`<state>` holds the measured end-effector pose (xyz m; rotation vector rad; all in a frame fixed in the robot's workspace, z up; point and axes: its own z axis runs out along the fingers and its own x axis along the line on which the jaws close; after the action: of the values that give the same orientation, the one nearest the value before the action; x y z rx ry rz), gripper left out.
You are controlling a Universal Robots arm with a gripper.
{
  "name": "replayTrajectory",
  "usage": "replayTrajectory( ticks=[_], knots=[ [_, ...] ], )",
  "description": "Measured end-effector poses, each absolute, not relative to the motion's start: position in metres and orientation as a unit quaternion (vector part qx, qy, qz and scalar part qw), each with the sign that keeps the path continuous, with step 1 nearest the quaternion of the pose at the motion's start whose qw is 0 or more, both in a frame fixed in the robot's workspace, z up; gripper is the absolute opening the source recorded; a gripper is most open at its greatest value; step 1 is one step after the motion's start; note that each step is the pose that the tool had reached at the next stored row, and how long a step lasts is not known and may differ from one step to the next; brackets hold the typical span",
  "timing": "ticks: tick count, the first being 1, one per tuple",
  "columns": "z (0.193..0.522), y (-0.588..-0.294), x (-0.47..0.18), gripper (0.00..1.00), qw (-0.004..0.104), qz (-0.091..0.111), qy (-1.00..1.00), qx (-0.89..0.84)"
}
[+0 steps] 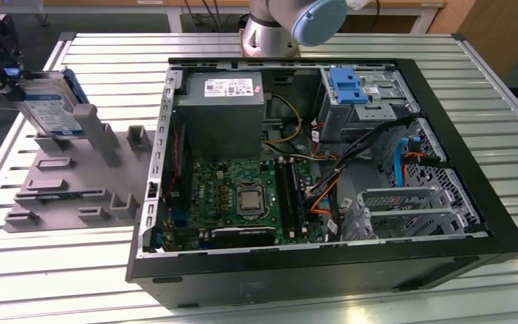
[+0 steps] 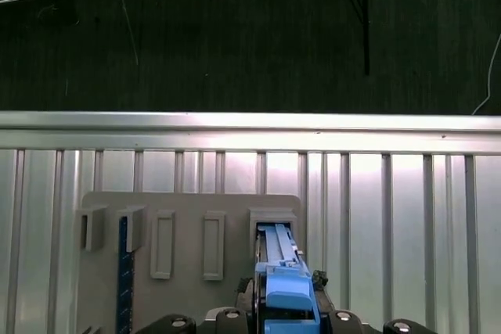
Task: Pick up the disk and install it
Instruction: 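Pick up the disk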
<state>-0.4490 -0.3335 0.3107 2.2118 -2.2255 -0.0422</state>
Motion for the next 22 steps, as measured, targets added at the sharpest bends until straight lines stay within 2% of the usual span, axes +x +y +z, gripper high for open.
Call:
replayTrajectory(
  ticks=[22],
  knots=[
    [0.324,-0.334,-0.449,0.36,0.002,-0.013,-0.709,0.705]
  ],
)
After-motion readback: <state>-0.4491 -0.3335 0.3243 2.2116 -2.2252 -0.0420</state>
